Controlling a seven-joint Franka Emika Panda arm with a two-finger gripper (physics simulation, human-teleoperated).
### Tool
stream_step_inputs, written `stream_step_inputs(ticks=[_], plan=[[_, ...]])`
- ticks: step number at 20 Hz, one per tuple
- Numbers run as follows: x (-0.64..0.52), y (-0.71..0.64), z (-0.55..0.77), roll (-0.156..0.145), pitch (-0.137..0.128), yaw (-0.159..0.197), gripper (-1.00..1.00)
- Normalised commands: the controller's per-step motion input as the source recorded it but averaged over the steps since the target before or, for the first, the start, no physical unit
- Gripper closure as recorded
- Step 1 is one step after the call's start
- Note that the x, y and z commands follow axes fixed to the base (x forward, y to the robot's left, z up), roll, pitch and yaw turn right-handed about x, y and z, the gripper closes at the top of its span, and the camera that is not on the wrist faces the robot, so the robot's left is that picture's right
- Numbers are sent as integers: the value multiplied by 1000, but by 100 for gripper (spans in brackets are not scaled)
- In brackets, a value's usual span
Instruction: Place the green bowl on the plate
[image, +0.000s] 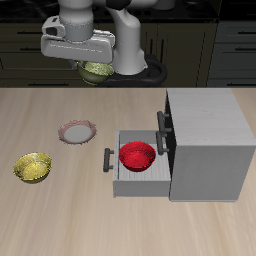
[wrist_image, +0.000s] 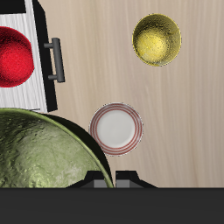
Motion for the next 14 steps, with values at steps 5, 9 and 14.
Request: stream_step_inputs(ticks=[5, 9, 14], plan=[[-114, -203, -61, 15, -3, 15, 100], [-142, -338, -142, -52, 13, -2, 100], [-69, -176, -191, -19, 14, -19, 100]])
